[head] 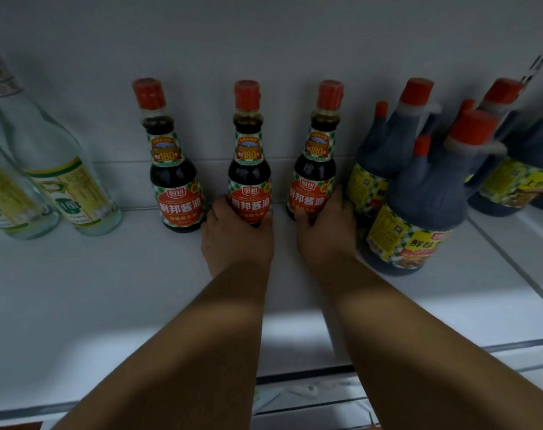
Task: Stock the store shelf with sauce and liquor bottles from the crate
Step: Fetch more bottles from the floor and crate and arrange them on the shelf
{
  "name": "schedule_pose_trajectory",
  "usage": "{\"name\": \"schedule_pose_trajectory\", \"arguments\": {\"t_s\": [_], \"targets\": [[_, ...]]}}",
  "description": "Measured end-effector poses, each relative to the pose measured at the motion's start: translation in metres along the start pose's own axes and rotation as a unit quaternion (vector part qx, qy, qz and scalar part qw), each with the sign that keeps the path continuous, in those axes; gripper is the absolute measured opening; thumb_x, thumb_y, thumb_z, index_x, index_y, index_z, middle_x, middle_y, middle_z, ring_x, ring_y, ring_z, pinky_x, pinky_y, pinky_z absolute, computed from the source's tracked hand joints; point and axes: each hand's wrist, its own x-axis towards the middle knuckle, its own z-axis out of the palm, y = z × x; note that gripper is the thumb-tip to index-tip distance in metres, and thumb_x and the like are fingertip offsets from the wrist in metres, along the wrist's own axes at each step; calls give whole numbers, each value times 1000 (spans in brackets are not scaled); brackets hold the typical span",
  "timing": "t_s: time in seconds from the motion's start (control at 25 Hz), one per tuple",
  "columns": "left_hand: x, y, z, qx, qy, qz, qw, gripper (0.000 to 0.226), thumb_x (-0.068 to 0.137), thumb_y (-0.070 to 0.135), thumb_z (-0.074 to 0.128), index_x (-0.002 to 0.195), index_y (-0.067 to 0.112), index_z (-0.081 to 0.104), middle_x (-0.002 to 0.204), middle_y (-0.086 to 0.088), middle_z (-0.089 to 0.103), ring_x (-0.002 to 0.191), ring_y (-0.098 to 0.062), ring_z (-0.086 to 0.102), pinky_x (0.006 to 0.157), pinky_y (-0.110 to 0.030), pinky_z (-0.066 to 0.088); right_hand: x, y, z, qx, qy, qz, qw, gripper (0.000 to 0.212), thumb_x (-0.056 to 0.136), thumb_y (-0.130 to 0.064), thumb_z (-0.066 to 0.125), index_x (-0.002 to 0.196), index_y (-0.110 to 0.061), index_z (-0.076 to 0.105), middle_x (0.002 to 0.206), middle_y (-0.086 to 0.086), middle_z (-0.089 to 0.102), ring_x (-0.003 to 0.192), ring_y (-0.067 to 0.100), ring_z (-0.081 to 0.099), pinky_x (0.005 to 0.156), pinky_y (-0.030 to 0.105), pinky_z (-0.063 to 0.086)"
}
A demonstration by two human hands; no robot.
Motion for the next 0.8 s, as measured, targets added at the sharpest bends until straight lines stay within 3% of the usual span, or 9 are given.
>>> {"name": "schedule_pose_trajectory", "arguments": {"t_s": [0.16,0.32,0.48,0.8], "targets": [[0,-2,1,0,3,9,1000,77,76,50,73,138,17,42,135,-7,55,126,-30,49,102,-46,43,-4,-8,2,-1,34,38,999,79,82,-49,70,137,-7,33,139,18,46,129,37,43,103,45,40],[3,-3,3,13,-4,13,1000,78,78,50,72,142,18,39,138,-6,53,128,-30,46,102,-45,42,-2,-2,2,28,18,11,999,72,88,-37,67,144,-10,30,138,19,48,129,38,44,103,46,41],[3,-3,3,19,1,17,1000,80,79,49,72,144,19,37,140,-9,48,130,-31,43,103,-45,39,-2,-4,3,53,35,27,998,82,78,-50,73,140,-13,36,139,13,46,131,34,43,106,46,40],[5,-6,5,22,3,19,1000,81,79,50,72,145,21,36,140,-8,49,130,-31,43,103,-45,40,-1,-6,4,22,46,27,998,71,81,-46,73,132,-9,41,137,13,47,130,33,43,104,42,38]]}}
